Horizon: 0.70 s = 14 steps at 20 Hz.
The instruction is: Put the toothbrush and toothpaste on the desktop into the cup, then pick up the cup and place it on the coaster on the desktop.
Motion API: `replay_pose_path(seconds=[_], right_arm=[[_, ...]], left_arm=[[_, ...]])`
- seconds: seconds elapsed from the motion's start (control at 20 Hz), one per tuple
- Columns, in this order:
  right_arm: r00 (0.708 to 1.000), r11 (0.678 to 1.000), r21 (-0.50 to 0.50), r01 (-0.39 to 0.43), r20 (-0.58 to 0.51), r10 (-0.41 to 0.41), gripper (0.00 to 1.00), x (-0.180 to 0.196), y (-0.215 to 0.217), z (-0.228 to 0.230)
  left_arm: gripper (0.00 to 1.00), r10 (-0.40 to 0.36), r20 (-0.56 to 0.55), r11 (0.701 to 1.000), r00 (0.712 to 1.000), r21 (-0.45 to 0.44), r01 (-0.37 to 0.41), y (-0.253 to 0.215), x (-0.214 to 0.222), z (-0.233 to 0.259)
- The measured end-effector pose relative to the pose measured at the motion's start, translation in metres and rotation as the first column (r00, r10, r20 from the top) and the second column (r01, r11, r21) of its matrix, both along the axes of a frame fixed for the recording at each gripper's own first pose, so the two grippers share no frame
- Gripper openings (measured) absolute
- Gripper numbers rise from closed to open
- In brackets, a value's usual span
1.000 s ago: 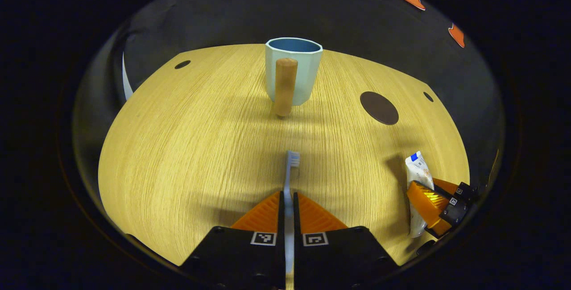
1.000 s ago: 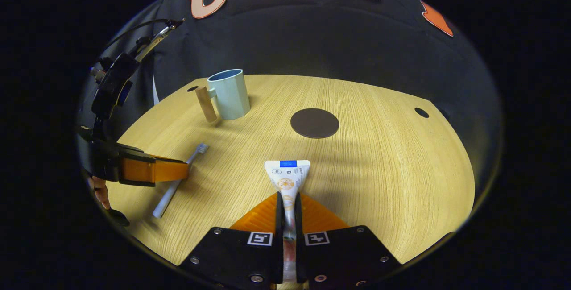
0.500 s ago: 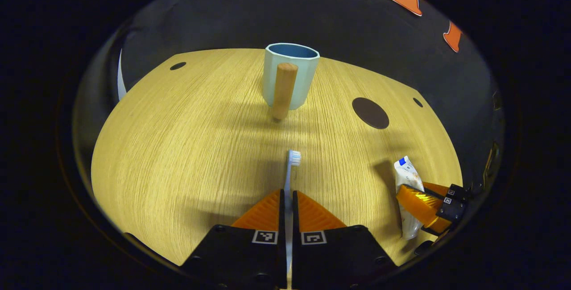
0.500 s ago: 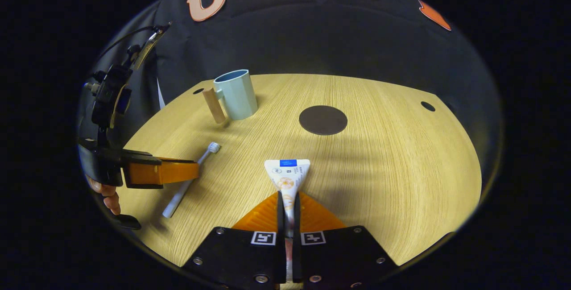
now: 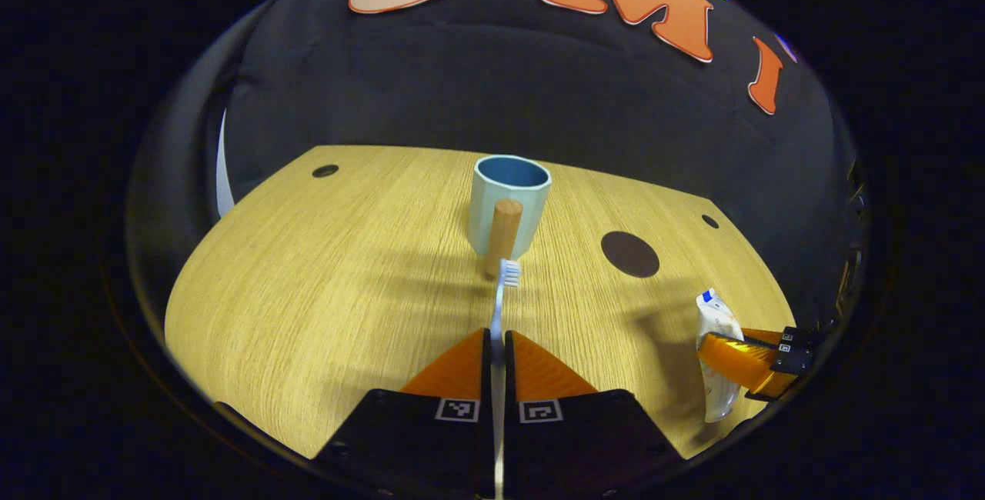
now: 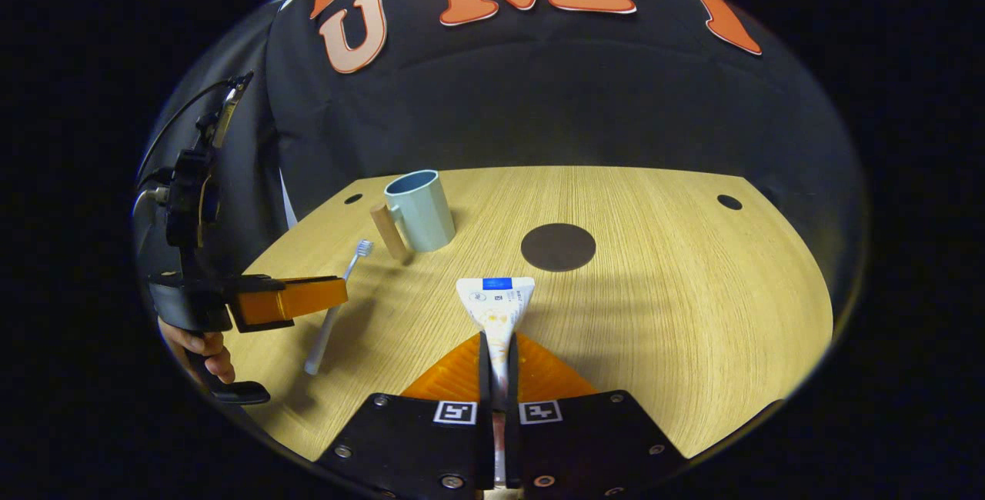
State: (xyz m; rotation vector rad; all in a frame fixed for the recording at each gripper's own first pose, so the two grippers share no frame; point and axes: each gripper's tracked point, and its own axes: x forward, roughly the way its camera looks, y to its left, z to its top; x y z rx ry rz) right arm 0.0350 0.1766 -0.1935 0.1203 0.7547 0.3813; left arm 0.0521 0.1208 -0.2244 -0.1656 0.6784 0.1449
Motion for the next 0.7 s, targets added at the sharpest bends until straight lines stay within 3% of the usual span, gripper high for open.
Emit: replay_pose_path(seconds=[0.15,0.2,0.35,0.7], right_arm=[[0.998,1.000,0.017,-0.005,0.059,0.004,0.06,0.005,0.002,0.020],[0.997,1.000,0.021,0.004,0.079,-0.006,0.06,0.008,0.001,0.023],[0.992,1.000,0.016,0.014,0.129,-0.016,0.06,0.014,-0.002,0.033],[0.975,0.999,0.024,0.023,0.220,-0.027,0.05,0.035,-0.001,0.063]], left_arm=[[0.00,-0.006,0.077,1.000,0.997,0.016,0.005,-0.003,0.014,0.013],[0.05,-0.003,0.107,1.000,0.994,0.012,0.002,-0.003,0.019,0.016],[0.05,0.004,0.184,1.000,0.983,0.013,-0.006,-0.001,0.028,0.027],[0.04,-0.030,0.356,0.992,0.934,0.127,-0.017,0.013,0.057,0.072]])
